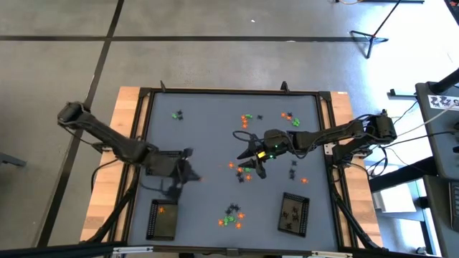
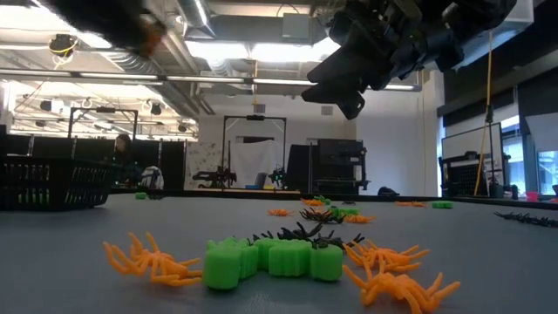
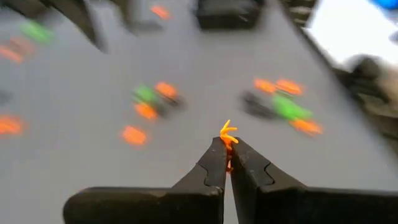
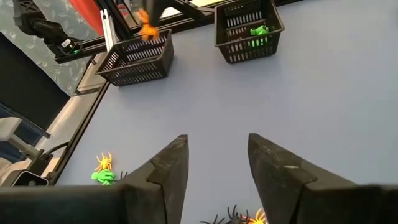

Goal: Sort Halloween decoration
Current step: Put the orange spider toy into the bottom left black bin

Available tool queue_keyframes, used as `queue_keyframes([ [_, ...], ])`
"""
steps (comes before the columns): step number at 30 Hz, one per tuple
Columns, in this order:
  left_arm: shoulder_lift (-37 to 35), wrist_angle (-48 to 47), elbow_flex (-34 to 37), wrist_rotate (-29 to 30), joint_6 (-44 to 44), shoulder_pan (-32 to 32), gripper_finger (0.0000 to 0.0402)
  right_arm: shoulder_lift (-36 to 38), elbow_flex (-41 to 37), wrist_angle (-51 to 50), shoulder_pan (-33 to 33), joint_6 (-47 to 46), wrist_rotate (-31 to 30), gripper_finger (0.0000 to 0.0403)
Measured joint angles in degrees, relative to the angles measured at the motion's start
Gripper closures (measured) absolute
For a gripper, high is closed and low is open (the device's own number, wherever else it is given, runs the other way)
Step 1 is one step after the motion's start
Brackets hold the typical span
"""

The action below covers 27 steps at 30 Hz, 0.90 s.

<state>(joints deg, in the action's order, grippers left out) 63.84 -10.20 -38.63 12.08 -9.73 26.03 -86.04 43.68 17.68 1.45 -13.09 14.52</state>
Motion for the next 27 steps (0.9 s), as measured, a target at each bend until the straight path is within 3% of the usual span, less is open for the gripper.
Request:
queue_keyframes([
  [7, -2.35, -13.41, 0.00, -2.11, -25.82, 11.19, 0.0401, 0.00, 0.00, 0.00, 0.00, 1.52, 0.02, 0.0238],
  [14, -0.54, -14.55, 0.00, -3.53, -45.58, 18.70, 0.0401, 0.00, 0.00, 0.00, 0.00, 3.21, 0.02, 0.0238],
  [21, 1.07, -14.74, 0.00, -7.47, -57.94, 23.33, 0.0394, 0.00, 0.00, -0.05, 0.00, 3.45, 0.02, 0.0238],
  [27, 1.45, -14.78, 0.00, -5.22, -60.44, 24.34, 0.0341, 0.00, 0.00, -0.07, 0.00, 4.50, 0.04, 0.0238],
])
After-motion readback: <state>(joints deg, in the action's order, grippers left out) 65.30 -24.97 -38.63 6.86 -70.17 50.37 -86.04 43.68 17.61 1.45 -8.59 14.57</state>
